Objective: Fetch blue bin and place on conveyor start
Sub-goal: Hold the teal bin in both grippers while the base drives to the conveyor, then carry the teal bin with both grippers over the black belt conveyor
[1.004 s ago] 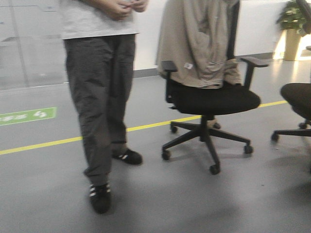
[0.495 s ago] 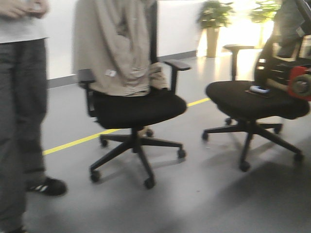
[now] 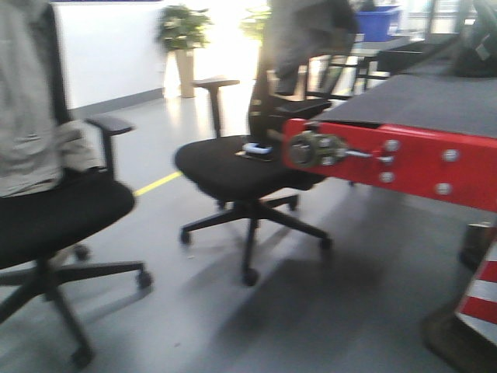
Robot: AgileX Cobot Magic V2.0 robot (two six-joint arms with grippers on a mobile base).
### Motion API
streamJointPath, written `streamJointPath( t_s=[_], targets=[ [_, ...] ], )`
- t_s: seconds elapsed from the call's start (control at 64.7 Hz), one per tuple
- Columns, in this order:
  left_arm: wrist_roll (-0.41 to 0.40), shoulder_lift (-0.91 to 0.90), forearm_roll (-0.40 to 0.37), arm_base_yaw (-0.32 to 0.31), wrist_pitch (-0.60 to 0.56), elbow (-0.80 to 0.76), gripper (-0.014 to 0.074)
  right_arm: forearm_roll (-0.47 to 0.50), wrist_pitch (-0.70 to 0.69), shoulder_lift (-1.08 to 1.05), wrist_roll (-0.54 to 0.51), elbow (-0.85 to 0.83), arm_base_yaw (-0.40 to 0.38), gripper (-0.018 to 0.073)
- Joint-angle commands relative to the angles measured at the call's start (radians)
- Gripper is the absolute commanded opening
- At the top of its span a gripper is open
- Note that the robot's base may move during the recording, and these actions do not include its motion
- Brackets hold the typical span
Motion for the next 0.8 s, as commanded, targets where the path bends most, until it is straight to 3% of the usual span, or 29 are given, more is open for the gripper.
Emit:
streamJointPath(
  t_s=[0.0, 0.788],
  targets=[
    [-0.001, -0.015, 0.074, 0.002, -0.013, -0.014, -0.0111, -0.06, -0.003, -0.014, -0.01, -0.014, -0.005, -0.0165],
    [-0.001, -0.015, 0.081, 0.002, -0.013, -0.014, -0.0111, -0.06, -0.028, -0.014, -0.01, -0.014, -0.005, -0.0165]
  ],
)
